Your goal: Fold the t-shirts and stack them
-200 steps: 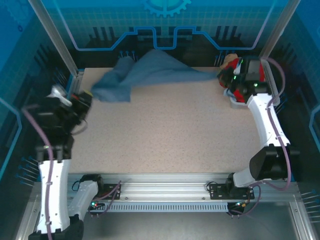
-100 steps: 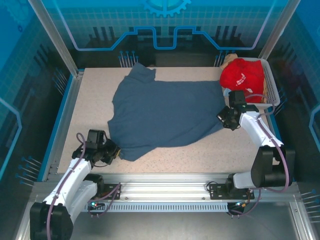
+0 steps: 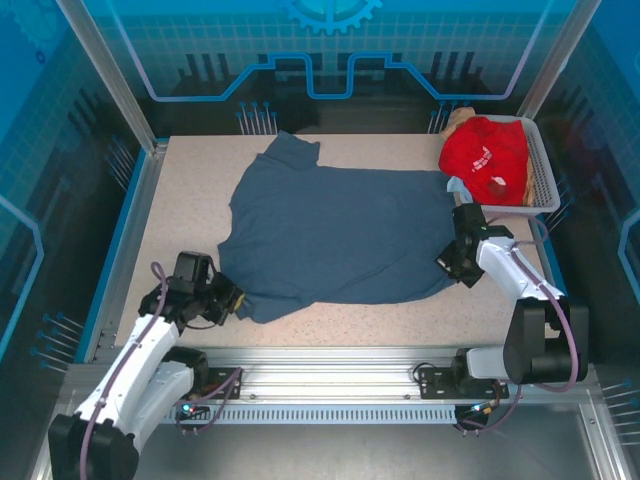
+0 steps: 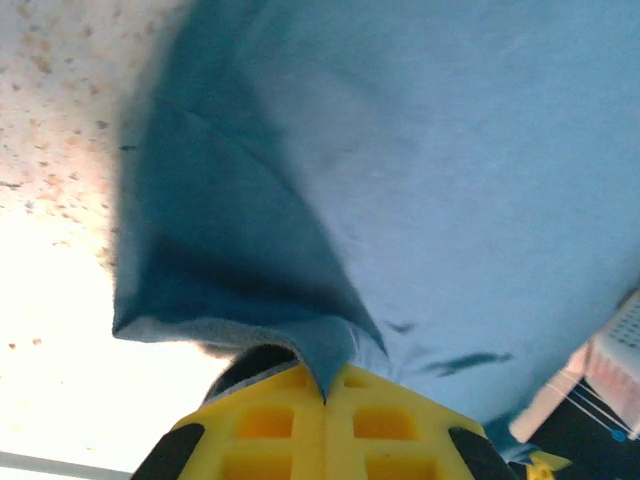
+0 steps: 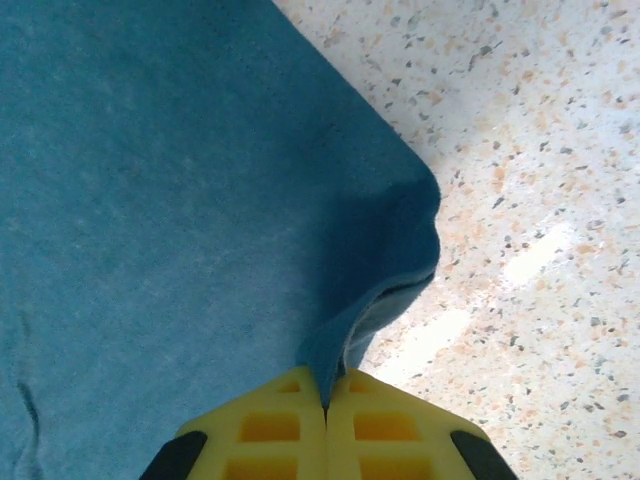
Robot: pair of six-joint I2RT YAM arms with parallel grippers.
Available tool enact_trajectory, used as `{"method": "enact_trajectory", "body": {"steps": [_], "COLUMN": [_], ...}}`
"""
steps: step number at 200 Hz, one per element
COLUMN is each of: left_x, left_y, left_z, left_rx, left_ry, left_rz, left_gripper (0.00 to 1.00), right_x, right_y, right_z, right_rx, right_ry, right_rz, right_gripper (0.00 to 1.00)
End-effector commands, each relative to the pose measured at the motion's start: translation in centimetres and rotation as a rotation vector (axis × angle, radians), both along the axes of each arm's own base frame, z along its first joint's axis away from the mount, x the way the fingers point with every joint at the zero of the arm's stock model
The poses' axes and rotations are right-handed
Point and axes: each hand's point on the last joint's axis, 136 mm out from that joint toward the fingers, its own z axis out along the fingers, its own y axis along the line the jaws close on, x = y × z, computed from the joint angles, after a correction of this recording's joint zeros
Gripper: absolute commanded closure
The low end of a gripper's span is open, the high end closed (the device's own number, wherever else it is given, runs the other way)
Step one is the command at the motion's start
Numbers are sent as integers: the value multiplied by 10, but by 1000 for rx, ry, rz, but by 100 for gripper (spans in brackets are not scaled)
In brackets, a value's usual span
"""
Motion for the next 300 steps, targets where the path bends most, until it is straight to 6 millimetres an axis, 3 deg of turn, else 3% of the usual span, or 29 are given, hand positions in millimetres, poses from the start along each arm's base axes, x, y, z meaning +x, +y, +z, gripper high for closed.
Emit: {"method": "enact_trajectory", "body": {"steps": [1,36,61,105,143,181,233,239,269,300], "left_x": [-27,-52,-70,-45,-49,-54,-13,-8,21,52], "left_y": [6,-1,-5,-17,-13,4,19,20,20,36], "left_z": [14,16,-4,-25,-37,-38,-7,-5,-11,-31], "left_rx": [30,-15,-31,-91,-32,96,226,241,285,371], "left_ry": [87,150,231,172,227,256,130,127,127,139], "left_rz": [5,-28,-68,-45,-88,-124,-117,-125,-158,-159], "left_gripper": [100,100,100,100,100,100,100,100,100,100], "right_x": [-10,-13,-15,-27,-30,-23,-3,7,18,17], "right_y": [-12,-23,-25,-23,-27,-26,-24,-25,-19,-8], "right_z": [8,7,0,-19,-22,-18,-6,2,0,-8], "right_rx": [-54,-76,-75,-63,-70,-68,-68,-72,-47,-19], "right_ry": [21,42,70,135,154,144,75,51,52,71], "right_rz": [-2,-7,6,5,-14,1,61,63,81,88], "right_gripper": [100,100,100,100,100,100,100,100,100,100]}}
